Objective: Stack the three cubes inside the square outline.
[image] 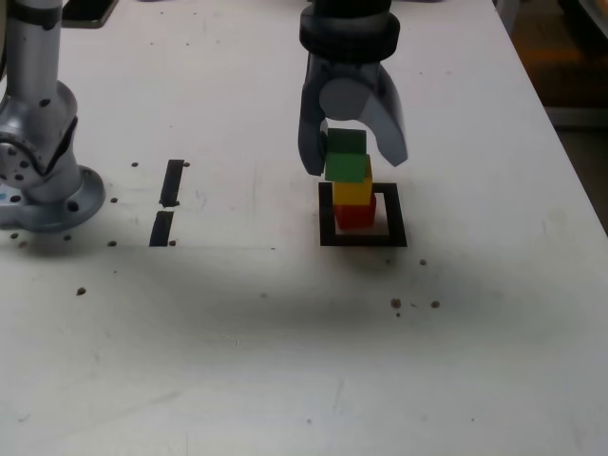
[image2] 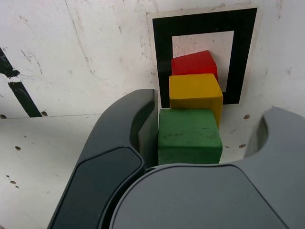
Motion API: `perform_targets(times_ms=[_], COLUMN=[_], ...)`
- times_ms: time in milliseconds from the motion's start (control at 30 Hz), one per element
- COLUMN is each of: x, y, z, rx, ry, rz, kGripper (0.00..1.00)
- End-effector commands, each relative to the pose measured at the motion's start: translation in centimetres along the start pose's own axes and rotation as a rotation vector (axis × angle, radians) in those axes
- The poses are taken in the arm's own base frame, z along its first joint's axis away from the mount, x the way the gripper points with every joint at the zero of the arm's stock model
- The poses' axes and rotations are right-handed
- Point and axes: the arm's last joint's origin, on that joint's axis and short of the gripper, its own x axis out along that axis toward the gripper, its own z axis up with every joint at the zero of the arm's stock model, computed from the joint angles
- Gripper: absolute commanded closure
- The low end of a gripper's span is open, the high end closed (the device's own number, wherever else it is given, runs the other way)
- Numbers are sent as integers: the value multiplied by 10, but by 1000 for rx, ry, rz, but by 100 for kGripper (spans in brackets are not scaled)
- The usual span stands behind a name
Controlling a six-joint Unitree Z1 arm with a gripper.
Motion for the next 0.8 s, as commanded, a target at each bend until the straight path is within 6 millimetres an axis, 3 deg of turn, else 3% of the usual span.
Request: perform_targets(times_ms=[0, 267, 500, 633, 767], x=[-2, -26, -62, -57, -34], y=[0, -1, -1, 1, 4], z=[-1, -22, -83, -117, -141], rx=[4, 6, -21, -49, -77], ry=[-8, -37, -17, 56, 143], rz=[0, 33, 108, 118, 102], kGripper=[10, 1, 1, 1, 1])
